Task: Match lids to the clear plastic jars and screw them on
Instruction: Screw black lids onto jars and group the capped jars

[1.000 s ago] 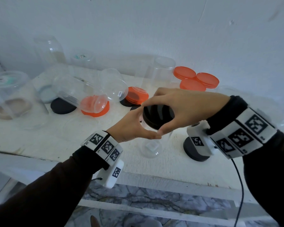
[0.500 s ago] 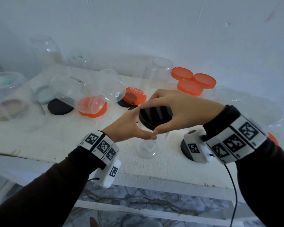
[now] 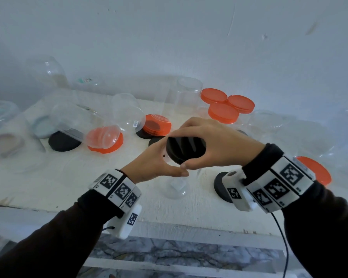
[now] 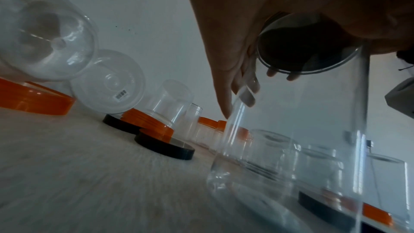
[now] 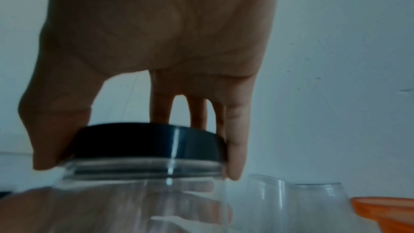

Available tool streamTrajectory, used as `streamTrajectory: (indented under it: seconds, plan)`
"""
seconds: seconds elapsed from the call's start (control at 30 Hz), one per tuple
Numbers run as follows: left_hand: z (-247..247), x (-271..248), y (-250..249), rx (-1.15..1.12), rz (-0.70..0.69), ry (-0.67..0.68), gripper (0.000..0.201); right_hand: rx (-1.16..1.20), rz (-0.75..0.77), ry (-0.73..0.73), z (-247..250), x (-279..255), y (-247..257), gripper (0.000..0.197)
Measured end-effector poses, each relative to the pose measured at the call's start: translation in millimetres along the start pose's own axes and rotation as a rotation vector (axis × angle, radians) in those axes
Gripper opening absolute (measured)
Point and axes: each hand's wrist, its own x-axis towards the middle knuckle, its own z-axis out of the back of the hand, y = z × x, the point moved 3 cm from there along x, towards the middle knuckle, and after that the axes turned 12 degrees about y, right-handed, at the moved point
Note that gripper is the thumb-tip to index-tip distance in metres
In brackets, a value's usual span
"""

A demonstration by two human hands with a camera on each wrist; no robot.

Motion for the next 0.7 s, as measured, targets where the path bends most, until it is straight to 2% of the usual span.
streamTrajectory:
  seconds: [0.13,0.23,0.3,0.4,0.5,0.6,0.7]
  plan:
    - [-3.7,20.0,-10.5,0.024,-0.069,-0.032,0.079,0.044,0.003,-0.106,11.6,-16.8,-18.0,0.072]
    - [-4.3,41.8,-19.2,0.026,-0.163,-0.037,0.08,0.102,-0.036,-0.255,29.5,-36.7,-41.6,0.073]
    - [-2.7,58.6,-22.2,0.026,-0.143,-0.127,0.074,0.154,-0.08,-0.371,44.8,-54.9,-62.4,0.073]
    - [-6.1,87.4,-25.1,0.031,-0.146,-0.322,0.053,0.192,-0.132,-0.576,71.3,-87.1,-98.7,0.071]
    - [-18.6,116.4,-27.5,0.097,-0.152,-0.432,0.032,0.185,-0.216,-0.737,92.0,-114.2,-135.9,0.069]
    - [-36.7,153.4,-27.0,0.292,-0.158,-0.445,0.03,0.164,-0.278,-0.816,107.9,-132.7,-179.9,0.063]
    - [-53.6,188.0,-21.7,0.494,-0.158,-0.381,0.023,0.158,-0.323,-0.854,117.9,-140.3,-223.6,0.063]
